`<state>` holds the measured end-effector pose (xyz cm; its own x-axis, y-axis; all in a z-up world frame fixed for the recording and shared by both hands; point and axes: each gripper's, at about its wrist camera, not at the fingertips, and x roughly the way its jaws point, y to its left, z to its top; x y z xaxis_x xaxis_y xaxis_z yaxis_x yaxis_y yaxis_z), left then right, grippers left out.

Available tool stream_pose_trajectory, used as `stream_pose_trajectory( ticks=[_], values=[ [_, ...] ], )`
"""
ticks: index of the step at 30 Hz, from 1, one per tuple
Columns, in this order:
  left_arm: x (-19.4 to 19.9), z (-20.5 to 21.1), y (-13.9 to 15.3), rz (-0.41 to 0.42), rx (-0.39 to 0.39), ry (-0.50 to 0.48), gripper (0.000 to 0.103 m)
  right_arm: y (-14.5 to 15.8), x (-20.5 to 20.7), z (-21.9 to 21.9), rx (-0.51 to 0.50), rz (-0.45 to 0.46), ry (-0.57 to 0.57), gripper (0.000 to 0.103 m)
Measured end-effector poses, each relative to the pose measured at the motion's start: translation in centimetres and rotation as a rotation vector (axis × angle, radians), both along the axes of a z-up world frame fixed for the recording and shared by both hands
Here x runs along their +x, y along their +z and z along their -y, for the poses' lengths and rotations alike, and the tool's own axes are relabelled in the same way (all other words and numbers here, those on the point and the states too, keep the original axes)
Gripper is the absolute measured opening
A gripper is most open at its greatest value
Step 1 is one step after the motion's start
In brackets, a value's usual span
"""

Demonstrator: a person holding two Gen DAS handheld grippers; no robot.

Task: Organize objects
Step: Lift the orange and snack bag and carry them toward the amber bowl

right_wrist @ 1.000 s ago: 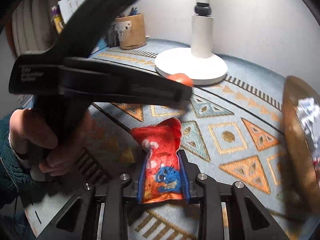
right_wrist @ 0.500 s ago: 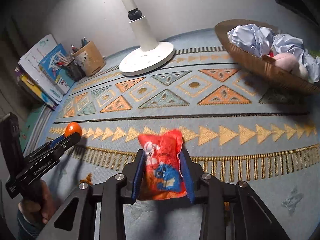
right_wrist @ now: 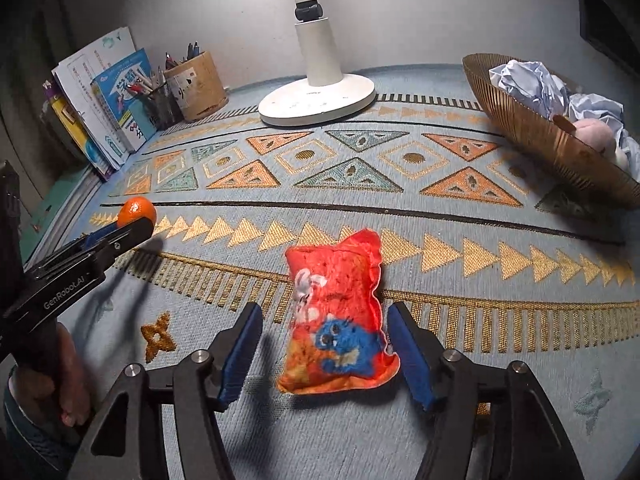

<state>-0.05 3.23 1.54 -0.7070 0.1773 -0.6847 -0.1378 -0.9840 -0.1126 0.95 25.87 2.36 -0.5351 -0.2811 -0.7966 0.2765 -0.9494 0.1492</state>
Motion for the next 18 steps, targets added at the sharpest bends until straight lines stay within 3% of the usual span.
stream_pose_trajectory(
  ticks=[2,4,7,10,13,15,18],
  values=[
    [0.0,0.0,0.0,0.001,0.002,-0.001,0.036,0.0,-0.1,0.3,0.049,-0.018,-0.010,0.035],
    [-0.1,0.1,0.0,0.003,0.006,-0.002,0.036,0.2,-0.2,0.2,0.042,-0.022,-0.016,0.032],
    [-0.1,0.1,-0.1,0.013,0.003,0.001,0.036,0.7,-0.7,-1.3,-0.061,-0.021,-0.089,0.031],
    [-0.1,0.0,-0.1,0.015,0.003,-0.002,0.036,0.6,-1.6,-1.9,-0.055,-0.015,-0.120,0.032],
    [-0.2,0.0,-0.1,0.018,0.000,-0.003,0.036,0.2,-1.7,-2.0,-0.067,0.002,-0.110,0.044],
    [-0.2,0.0,-0.2,0.020,-0.004,0.000,0.036,0.3,-1.4,-2.1,-0.086,-0.001,-0.095,0.064],
    [-0.2,-0.1,-0.2,0.025,-0.005,-0.002,0.036,0.2,-1.4,-2.3,-0.074,-0.001,-0.102,0.065]
  ],
)
